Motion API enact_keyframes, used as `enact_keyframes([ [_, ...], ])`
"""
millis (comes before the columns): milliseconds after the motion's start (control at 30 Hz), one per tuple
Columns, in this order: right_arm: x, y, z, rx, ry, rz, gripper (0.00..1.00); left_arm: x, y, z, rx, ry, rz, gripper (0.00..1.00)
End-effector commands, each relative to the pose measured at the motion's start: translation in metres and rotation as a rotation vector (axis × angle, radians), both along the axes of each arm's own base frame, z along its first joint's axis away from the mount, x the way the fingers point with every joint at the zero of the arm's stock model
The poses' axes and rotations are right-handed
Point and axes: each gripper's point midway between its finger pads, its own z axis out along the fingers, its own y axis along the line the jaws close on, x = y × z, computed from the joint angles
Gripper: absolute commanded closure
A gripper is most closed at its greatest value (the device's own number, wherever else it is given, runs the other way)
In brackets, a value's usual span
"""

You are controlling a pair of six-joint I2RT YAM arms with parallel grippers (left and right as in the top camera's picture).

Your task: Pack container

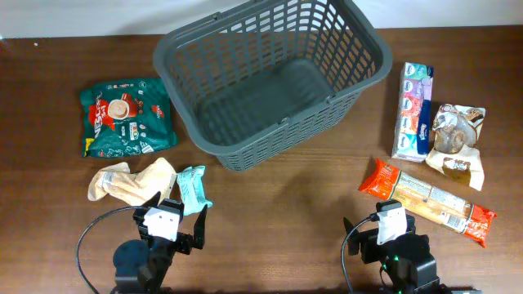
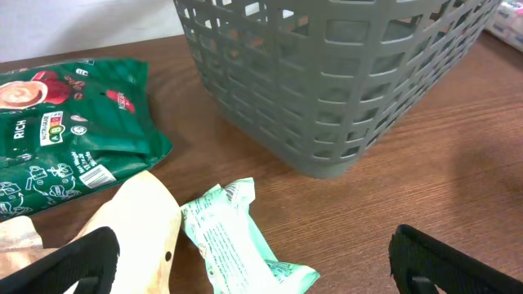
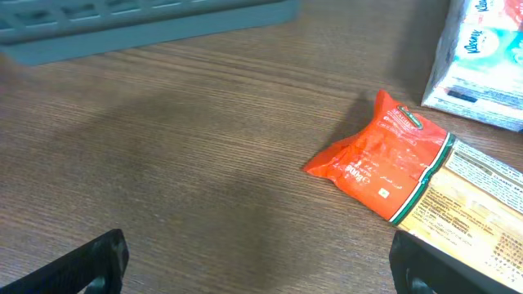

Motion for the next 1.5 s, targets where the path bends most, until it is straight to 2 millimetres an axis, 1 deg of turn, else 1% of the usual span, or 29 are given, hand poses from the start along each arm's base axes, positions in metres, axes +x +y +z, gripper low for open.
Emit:
enact_keyframes([
  [0, 0.0, 0.002, -0.003, 0.001, -0.002, 0.011, 0.01, 0.001, 0.002, -0.002, 0.001, -0.001, 0.012, 0.01],
  [167, 0.0, 0.002, -0.003, 0.001, -0.002, 0.011, 0.01, 0.0, 0.0, 0.0, -0.012, -0.002, 0.004, 0.01],
  [200, 0.0, 0.002, -0.003, 0.001, -0.002, 0.011, 0.01, -0.003, -0.013, 0.001, -0.042, -0.001, -0.071, 0.01],
  [267, 0.0, 0.002, -0.003, 0.001, -0.002, 0.011, 0.01, -0.008, -0.026, 0.004, -0.07, -0.007, -0.146, 0.01],
  [300, 0.0, 0.002, -0.003, 0.001, -0.002, 0.011, 0.01, -0.009, -0.036, 0.015, -0.157, -0.02, -0.19, 0.01],
  [367, 0.0, 0.002, -0.003, 0.001, -0.003, 0.011, 0.01, -0.007, -0.038, 0.029, -0.238, -0.033, -0.176, 0.01],
  [400, 0.001, -0.001, -0.002, -0.008, -0.01, -0.005, 0.01, -0.007, -0.038, 0.043, -0.249, -0.047, -0.174, 0.01],
  [500, 0.002, -0.001, -0.002, -0.009, -0.011, -0.007, 0.01, -0.007, -0.038, 0.072, -0.246, -0.071, -0.177, 0.01],
  [533, 0.002, -0.001, -0.002, -0.009, -0.011, -0.007, 0.01, -0.004, -0.036, 0.093, -0.239, -0.078, -0.168, 0.01],
  [567, 0.002, -0.002, -0.002, -0.009, -0.011, -0.008, 0.01, -0.003, -0.036, 0.103, -0.235, -0.076, -0.165, 0.01],
  [667, 0.002, 0.0, -0.001, -0.004, -0.016, -0.003, 0.01, 0.004, -0.032, 0.129, -0.222, -0.027, -0.14, 0.01],
  [733, 0.003, 0.003, 0.002, 0.011, -0.024, 0.012, 0.01, 0.006, -0.032, 0.143, -0.206, 0.012, -0.141, 0.01],
  [767, 0.005, 0.007, 0.007, 0.028, -0.045, 0.022, 0.01, 0.008, -0.032, 0.161, -0.194, 0.054, -0.141, 0.01],
  [800, 0.007, 0.008, 0.011, 0.05, -0.057, 0.018, 0.01, 0.009, -0.03, 0.17, -0.19, 0.073, -0.128, 0.01],
  [900, 0.013, 0.01, 0.023, 0.185, -0.077, -0.051, 0.01, 0.008, -0.027, 0.206, -0.142, 0.084, -0.125, 0.01],
  [933, 0.014, 0.011, 0.026, 0.244, -0.077, -0.081, 0.01, 0.007, -0.023, 0.217, -0.128, 0.088, -0.098, 0.01],
  [1000, 0.015, 0.013, 0.027, 0.429, -0.029, -0.179, 0.01, 0.005, -0.014, 0.235, -0.11, 0.095, -0.05, 0.01],
  [1067, 0.014, 0.015, 0.027, 0.576, 0.018, -0.253, 0.01, 0.001, -0.014, 0.252, -0.109, 0.093, -0.047, 0.01],
  [1133, 0.013, 0.015, 0.025, 0.637, 0.044, -0.293, 0.01, 0.0, -0.021, 0.269, -0.125, 0.068, -0.089, 0.01],
  [1200, 0.013, 0.015, 0.025, 0.636, 0.043, -0.293, 0.01, -0.001, -0.027, 0.284, -0.137, 0.026, -0.129, 0.01],
  [1267, 0.014, 0.016, 0.028, 0.649, 0.038, -0.289, 0.01, 0.0, -0.027, 0.29, -0.137, 0.003, -0.132, 0.01],
  [1333, 0.015, 0.019, 0.031, 0.662, 0.032, -0.272, 0.01, 0.0, -0.028, 0.29, -0.141, 0.003, -0.133, 0.01],
  [1467, 0.009, 0.033, 0.031, 0.679, 0.07, -0.193, 0.01, -0.002, -0.035, 0.289, -0.169, 0.02, -0.169, 0.01],
])
